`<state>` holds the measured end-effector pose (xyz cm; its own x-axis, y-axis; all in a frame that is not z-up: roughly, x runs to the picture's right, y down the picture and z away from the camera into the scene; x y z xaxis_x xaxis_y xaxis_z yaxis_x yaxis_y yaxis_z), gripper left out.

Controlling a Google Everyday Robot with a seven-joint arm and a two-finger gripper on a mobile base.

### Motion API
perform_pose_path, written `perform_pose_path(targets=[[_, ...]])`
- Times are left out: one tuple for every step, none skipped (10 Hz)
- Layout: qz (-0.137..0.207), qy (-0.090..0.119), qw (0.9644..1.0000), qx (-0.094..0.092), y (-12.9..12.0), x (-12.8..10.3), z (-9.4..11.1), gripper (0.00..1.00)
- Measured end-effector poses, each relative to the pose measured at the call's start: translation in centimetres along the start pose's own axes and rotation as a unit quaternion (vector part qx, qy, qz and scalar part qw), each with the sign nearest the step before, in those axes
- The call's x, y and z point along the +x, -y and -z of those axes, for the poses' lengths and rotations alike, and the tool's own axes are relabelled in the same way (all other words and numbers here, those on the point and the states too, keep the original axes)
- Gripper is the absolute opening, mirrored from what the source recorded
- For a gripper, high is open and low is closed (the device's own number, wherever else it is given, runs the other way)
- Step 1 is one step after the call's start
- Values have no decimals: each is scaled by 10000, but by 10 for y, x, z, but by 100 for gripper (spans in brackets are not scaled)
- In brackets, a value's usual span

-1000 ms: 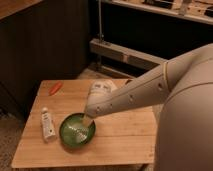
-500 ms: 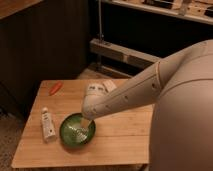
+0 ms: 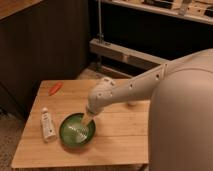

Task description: Pick up the ceramic bowl

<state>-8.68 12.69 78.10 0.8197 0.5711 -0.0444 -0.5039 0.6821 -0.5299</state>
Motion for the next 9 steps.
perform_pose_path(targets=[[-67,-189,9997,-147,1,-4,-12,80],[-184,-318,9989,-291,6,-3,-20,80],[-287,-408,9980,-401,11,-2,-26,80],[-375,-460,9970,-498,15,-3,-31,80],[-587,-474,9946,-714,21,-4,-37,80],[-823,-461,9911,-943,29,0,-42,80],[-1035,-387,9871,-1162,37,2,-46,80],[-1241,-355,9813,-1426,42,8,-49,80],[-1299,-306,9783,-1582,42,8,-52,80]])
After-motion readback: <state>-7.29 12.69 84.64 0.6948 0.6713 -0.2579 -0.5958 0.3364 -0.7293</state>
